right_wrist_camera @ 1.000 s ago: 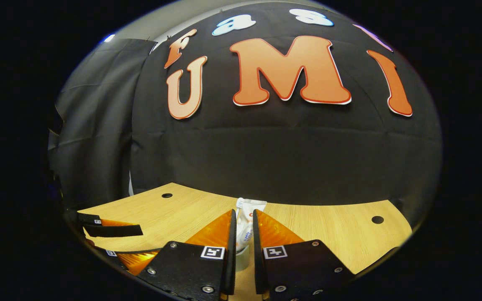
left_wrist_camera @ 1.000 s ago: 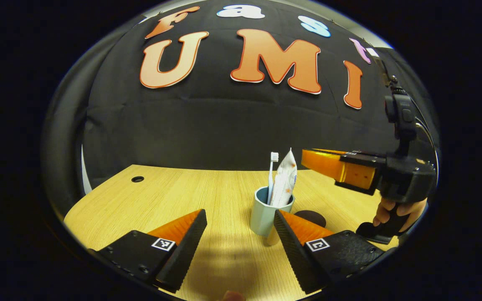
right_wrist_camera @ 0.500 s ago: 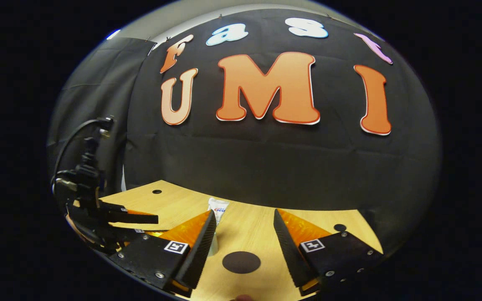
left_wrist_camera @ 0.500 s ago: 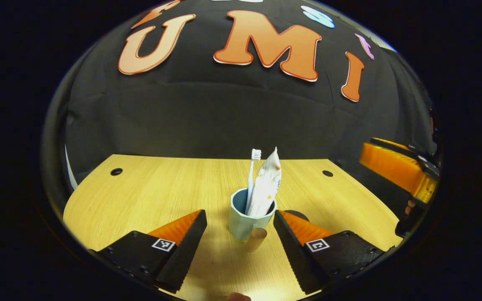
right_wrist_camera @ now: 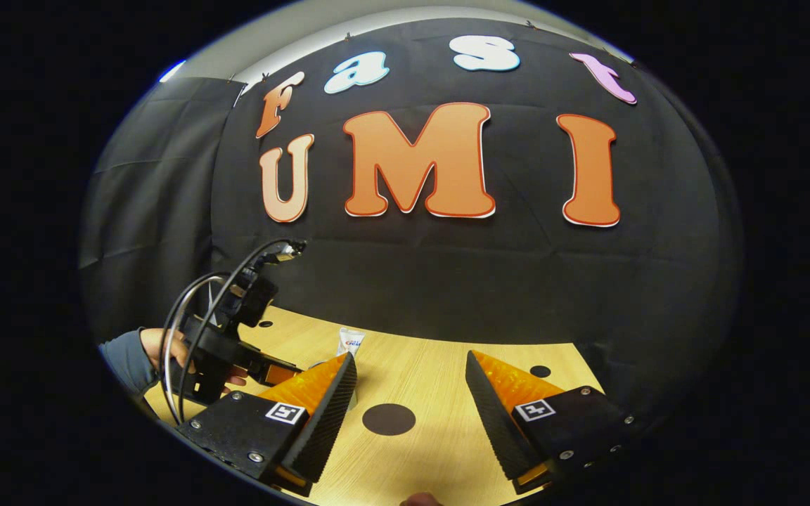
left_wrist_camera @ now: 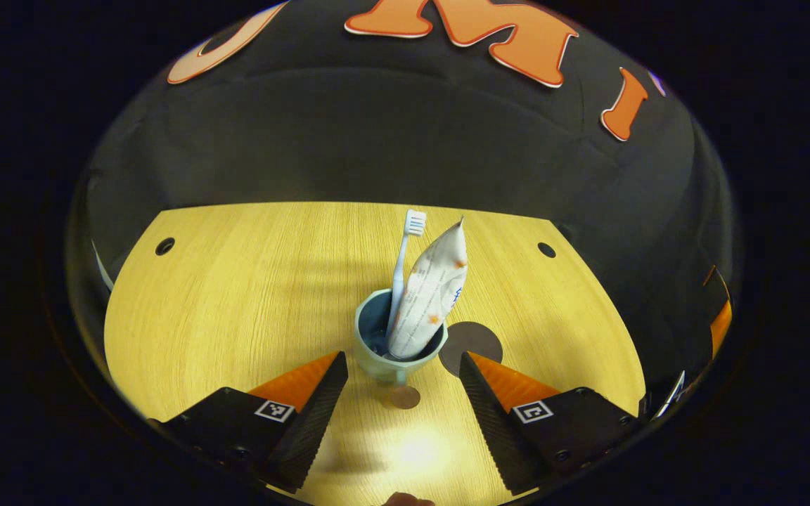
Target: Put the toothbrush and toothpaste on the desktop into the cup, then pick up the cup and place it on the coaster on the desktop.
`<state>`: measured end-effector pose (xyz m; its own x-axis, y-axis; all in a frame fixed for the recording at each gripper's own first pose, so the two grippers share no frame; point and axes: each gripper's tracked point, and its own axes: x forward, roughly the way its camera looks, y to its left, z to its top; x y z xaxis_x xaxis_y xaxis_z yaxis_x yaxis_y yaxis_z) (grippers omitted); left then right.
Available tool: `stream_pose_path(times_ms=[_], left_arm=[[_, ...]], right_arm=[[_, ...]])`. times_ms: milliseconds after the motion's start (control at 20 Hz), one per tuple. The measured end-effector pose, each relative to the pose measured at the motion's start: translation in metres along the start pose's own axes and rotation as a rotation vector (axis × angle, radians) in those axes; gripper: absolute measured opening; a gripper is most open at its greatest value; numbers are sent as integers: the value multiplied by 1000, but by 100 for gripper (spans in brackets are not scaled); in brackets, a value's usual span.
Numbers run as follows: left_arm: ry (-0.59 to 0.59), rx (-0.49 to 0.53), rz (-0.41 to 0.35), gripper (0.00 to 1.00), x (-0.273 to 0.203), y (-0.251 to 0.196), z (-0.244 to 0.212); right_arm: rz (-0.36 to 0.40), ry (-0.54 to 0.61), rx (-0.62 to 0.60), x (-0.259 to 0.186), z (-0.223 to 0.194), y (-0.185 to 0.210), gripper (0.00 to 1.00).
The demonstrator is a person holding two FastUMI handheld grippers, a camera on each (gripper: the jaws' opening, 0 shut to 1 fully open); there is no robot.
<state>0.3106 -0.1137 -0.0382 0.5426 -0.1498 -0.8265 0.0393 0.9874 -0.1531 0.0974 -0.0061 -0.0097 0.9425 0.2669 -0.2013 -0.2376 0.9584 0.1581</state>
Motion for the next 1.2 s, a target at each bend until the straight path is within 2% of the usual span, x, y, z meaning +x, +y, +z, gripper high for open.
stream_pose_path(times_ms=[250, 450, 600, 750, 850, 1100, 1150, 1200], left_arm=[[105, 13, 11, 96, 13, -7, -15], [146, 38, 73, 94, 19, -2, -17], [195, 16, 89, 84, 29, 0, -24], [240, 18, 112, 80, 33, 2, -28], [265, 16, 133, 69, 38, 6, -33], [287, 11, 140, 63, 42, 6, -42], [293, 4, 156, 59, 41, 9, -46], [292, -10, 165, 38, 42, 8, -47]], right_arm=[[18, 0, -24, -20, 3, 0, 93], [76, 15, -28, -32, -2, 15, 94], [79, 0, -52, -37, 2, 16, 94], [83, -15, -54, -42, 5, 17, 95], [84, -33, -58, -45, 9, 17, 95], [100, -59, -54, -48, 12, 18, 95], [103, -58, -52, -48, 10, 18, 95], [102, -57, -48, -47, 10, 18, 95]])
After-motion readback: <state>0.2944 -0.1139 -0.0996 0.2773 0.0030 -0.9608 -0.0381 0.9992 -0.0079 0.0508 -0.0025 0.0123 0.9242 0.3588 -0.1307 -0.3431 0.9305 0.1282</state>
